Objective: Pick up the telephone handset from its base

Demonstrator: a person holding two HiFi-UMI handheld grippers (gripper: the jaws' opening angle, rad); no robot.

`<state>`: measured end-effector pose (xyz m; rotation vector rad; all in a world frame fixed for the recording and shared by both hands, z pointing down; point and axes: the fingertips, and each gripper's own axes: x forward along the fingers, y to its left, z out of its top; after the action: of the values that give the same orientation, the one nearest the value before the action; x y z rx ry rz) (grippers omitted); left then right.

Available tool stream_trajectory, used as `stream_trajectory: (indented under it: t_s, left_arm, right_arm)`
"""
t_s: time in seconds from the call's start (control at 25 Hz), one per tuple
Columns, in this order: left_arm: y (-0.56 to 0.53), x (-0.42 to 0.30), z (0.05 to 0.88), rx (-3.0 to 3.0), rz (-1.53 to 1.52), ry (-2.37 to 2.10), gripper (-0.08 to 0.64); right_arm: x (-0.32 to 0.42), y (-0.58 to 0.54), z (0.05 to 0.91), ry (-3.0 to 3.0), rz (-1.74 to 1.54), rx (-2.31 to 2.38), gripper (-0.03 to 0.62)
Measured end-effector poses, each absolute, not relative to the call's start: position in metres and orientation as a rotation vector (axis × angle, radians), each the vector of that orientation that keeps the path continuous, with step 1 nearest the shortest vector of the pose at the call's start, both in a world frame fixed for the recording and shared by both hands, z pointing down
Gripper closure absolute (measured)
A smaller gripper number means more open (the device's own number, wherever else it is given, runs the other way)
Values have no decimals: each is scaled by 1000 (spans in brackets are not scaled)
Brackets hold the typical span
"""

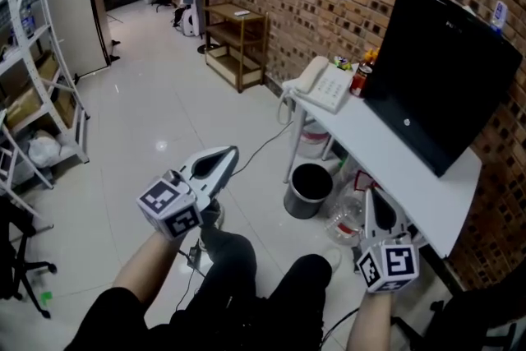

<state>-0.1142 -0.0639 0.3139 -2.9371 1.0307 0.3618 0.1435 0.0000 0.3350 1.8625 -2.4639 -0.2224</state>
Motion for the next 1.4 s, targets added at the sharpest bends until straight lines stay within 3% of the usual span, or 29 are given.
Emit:
stream_trajectory:
  t_s: [1.4]
  left_arm:
    - [-324,-6,314,-2972,211,966,557]
  right_arm:
    - [191,-236,320,-2484,-200,1794,583]
